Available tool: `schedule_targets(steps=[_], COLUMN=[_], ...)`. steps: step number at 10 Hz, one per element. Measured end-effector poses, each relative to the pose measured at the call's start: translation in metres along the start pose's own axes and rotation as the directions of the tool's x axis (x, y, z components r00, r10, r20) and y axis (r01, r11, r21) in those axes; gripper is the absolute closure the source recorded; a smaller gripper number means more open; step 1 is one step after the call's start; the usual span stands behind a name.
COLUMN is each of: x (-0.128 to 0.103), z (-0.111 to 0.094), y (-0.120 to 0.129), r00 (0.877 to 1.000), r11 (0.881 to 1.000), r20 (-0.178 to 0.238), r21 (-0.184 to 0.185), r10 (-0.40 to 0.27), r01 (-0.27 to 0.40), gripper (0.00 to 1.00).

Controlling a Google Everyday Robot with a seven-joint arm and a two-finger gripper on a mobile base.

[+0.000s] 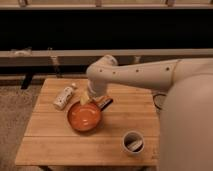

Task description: Place the bottle in the ceramic bowl

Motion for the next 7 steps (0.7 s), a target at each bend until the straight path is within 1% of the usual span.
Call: schedule_targets(steps=[1, 2, 4, 5, 6, 7], x=[-0.021, -0.037, -0.08, -0.1, -0.111, -0.121], z=[0.012, 0.02, 0.046, 0.061, 0.068, 0.076], y=[0.01, 0.018, 0.044, 0.057, 0.066, 0.072], r00=[1.0, 0.999, 0.994, 0.991, 0.99, 0.988], r11=[1.0, 1.0, 0.998, 0.998, 0.998, 0.998], r20=[-0.029, -0.047, -0.103, -0.132, -0.143, -0.153], r21=[0.015, 0.024, 0.054, 0.059, 0.052, 0.052], r10=[-0.007, -0.013, -0.026, -0.022, -0.018, -0.015], r01=[0.008, 0.014, 0.032, 0.03, 0.025, 0.023], gripper=[0.2, 0.2, 0.2, 0.2, 0.2, 0.2])
